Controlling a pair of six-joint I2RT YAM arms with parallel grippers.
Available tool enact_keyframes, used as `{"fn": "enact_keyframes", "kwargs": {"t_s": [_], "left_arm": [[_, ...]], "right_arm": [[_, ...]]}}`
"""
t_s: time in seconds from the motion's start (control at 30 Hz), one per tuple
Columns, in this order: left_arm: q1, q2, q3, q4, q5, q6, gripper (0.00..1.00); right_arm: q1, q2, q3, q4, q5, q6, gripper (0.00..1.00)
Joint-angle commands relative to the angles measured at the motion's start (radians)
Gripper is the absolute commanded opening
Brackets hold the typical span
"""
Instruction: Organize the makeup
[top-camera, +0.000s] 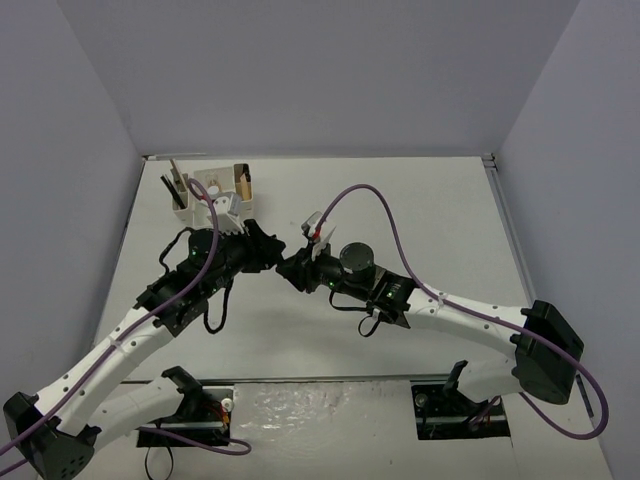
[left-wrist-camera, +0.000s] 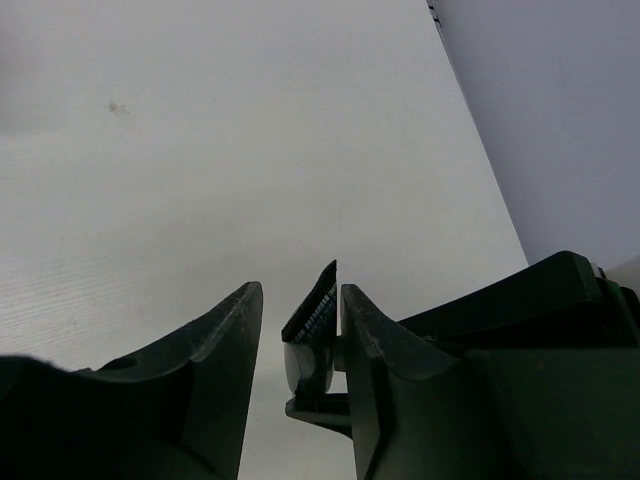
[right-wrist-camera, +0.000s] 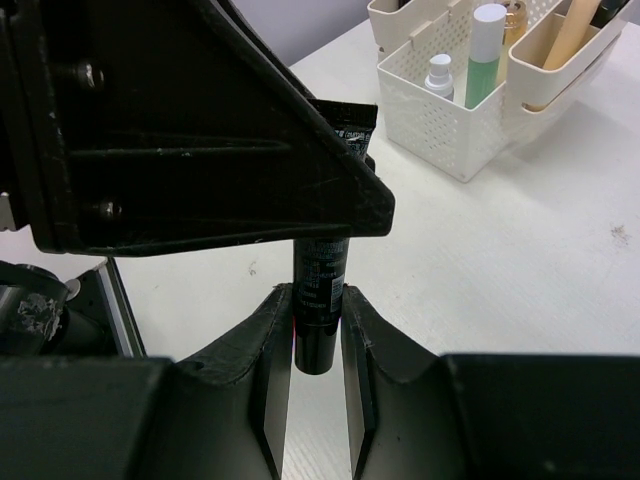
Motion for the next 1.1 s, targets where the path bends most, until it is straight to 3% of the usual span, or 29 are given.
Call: {"fn": "enact_keyframes", "kwargs": {"t_s": [0.0,0.07,0.2,0.27,0.33,0.47,0.6,0.8,1.07], "left_arm": [[-0.015,0.003,0.017,0.101,-0.006,-0.003,0.27],[-0.015,0.006,0.011,0.111,0.000,-0.003,0.16],[-0.015,0.019,0.009,0.114,0.010,-0.003,0.09],[-0.015,0.023,0.009,0.117,0.012,0.000,0.05],[-0.016,0.025,0.010,0.118,-0.001,0.014,0.03],[-0.015,0.035,0.014,0.114,-0.047,0.058,0.01],[-0.014,0.065,0.044,0.098,-0.177,0.149,0.01],[0.034,0.181,0.131,0.184,-0.384,0.314,0.01],[0.233,0.401,0.252,0.422,-0.366,0.409,0.01]], "right_arm": [[0.002,-0.001,0.003,0.124,-0.017,0.013,0.00],[0.002,0.003,0.006,0.124,-0.017,0.013,0.00],[0.000,0.004,0.007,0.121,-0.017,0.014,0.02],[-0.003,0.004,0.007,0.117,-0.015,0.016,0.09],[-0.006,0.000,0.008,0.105,-0.003,0.016,0.25],[-0.016,-0.013,0.018,0.044,0.051,0.007,0.72],[-0.026,-0.037,0.028,-0.043,0.127,-0.001,0.94],[-0.063,-0.104,0.008,-0.157,0.276,-0.029,1.00],[-0.164,-0.249,-0.105,-0.176,0.294,-0.046,1.00]]}}
